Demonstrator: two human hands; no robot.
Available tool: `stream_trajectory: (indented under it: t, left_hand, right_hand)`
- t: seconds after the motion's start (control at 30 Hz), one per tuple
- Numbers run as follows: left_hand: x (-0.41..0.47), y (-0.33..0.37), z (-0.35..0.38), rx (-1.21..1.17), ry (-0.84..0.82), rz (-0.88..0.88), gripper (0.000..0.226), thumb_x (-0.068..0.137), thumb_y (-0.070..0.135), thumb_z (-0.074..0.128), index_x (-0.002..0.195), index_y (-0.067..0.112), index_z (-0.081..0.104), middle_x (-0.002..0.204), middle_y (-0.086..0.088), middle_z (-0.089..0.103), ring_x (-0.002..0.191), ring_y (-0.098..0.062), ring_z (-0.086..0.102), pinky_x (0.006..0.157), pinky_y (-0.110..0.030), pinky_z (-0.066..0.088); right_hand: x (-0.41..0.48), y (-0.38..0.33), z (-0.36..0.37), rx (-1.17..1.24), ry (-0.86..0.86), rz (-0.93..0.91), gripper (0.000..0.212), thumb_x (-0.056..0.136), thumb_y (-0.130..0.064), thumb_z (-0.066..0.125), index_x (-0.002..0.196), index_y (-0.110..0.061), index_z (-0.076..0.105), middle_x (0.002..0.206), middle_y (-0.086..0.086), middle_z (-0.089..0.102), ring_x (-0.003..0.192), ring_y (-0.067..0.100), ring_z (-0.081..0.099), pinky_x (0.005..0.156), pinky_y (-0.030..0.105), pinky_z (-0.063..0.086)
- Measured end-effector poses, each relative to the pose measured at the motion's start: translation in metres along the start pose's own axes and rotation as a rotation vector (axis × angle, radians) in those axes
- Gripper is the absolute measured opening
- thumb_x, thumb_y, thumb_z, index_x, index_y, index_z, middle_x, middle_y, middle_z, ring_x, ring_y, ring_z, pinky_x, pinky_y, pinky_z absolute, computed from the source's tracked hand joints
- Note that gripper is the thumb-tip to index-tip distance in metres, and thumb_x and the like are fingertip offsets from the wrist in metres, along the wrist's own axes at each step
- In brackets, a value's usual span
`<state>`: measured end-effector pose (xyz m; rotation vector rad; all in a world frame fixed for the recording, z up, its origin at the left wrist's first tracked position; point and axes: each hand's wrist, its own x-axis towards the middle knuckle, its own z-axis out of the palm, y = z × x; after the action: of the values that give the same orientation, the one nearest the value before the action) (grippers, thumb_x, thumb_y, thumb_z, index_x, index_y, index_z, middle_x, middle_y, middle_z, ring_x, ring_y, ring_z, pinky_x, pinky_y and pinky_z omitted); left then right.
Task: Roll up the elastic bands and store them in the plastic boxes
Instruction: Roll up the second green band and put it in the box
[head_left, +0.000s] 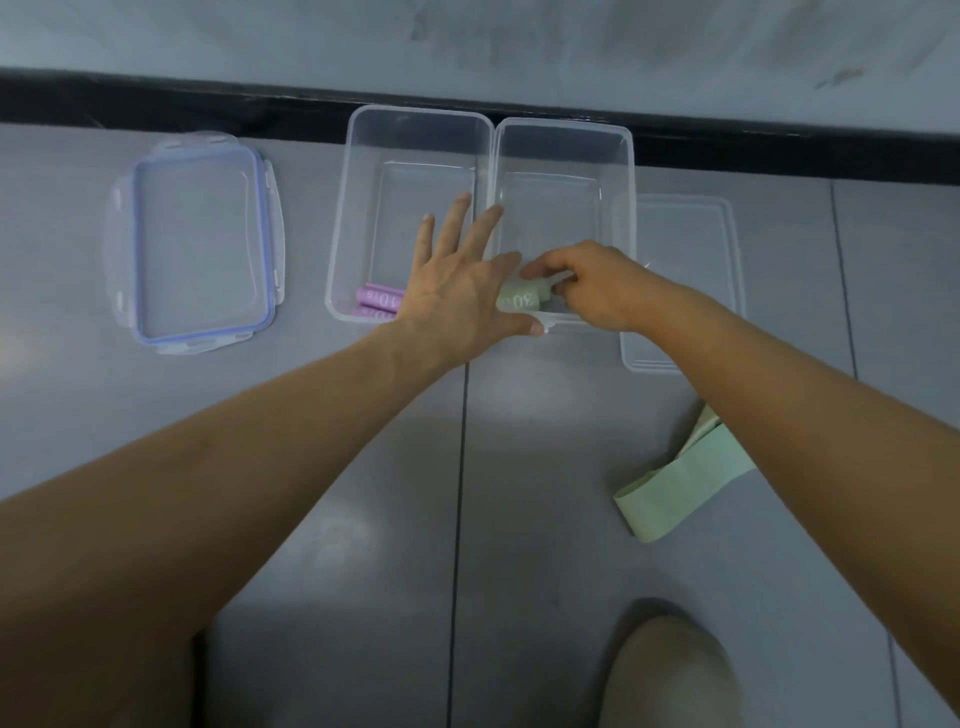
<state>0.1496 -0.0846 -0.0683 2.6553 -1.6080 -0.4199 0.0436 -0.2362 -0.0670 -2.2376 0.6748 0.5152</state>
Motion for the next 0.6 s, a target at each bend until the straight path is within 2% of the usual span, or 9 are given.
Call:
stream_trajectory:
  t: [0.17, 0.37, 0.47, 0.53, 0.6]
  left_hand:
    - [0.002, -0.001, -0.003, 0.051, -0.007, 0.032, 0.085, 0.072, 0.083, 0.047, 0.142, 0.036, 0.042, 0.163, -0.003, 0.001, 0.148, -0.03, -0.016, 0.117, -0.058, -0.004]
    - [0.004, 0.019, -0.011, 0.039, 0.009, 0.111, 0.096, 0.071, 0.086, 0.041, 0.149, 0.03, 0.032, 0.162, -0.004, 0.008, 0.148, -0.029, -0.013, 0.118, -0.056, -0.004]
    - [0.007, 0.042, -0.015, 0.024, -0.018, 0.149, 0.099, 0.071, 0.087, 0.038, 0.15, 0.029, 0.028, 0.16, -0.002, 0.017, 0.149, -0.027, -0.007, 0.119, -0.054, -0.005]
    - [0.011, 0.058, -0.018, 0.032, -0.037, 0.174, 0.099, 0.071, 0.087, 0.037, 0.15, 0.028, 0.029, 0.158, -0.001, 0.024, 0.149, -0.027, -0.002, 0.119, -0.053, -0.004]
    - [0.012, 0.078, -0.02, -0.006, 0.024, 0.252, 0.093, 0.075, 0.083, 0.041, 0.148, 0.026, 0.034, 0.155, -0.002, 0.032, 0.149, -0.027, 0.006, 0.12, -0.052, 0.001]
  right_hand:
    - [-0.007, 0.004, -0.001, 0.014, 0.044, -0.032, 0.049, 0.1, -0.003, 0.043, 0.141, -0.028, 0.051, 0.15, 0.005, 0.045, 0.136, 0.025, 0.044, 0.103, 0.026, 0.034]
    - [-0.043, 0.012, -0.012, 0.152, 0.166, -0.075, 0.042, 0.103, -0.008, 0.041, 0.139, -0.026, 0.054, 0.145, -0.004, 0.053, 0.133, 0.014, 0.048, 0.111, 0.027, 0.036]
    - [-0.078, 0.029, -0.013, 0.214, 0.3, -0.078, 0.038, 0.102, -0.011, 0.045, 0.134, -0.026, 0.059, 0.136, -0.007, 0.06, 0.126, 0.009, 0.054, 0.109, 0.026, 0.04]
    - [-0.103, 0.046, -0.013, 0.324, 0.458, -0.066, 0.034, 0.1, -0.012, 0.049, 0.125, -0.028, 0.066, 0.122, -0.013, 0.067, 0.114, 0.004, 0.061, 0.105, 0.028, 0.047]
    - [-0.127, 0.065, -0.015, 0.432, 0.602, -0.051, 0.032, 0.098, -0.011, 0.052, 0.119, -0.029, 0.069, 0.111, -0.017, 0.069, 0.104, 0.002, 0.065, 0.1, 0.033, 0.051]
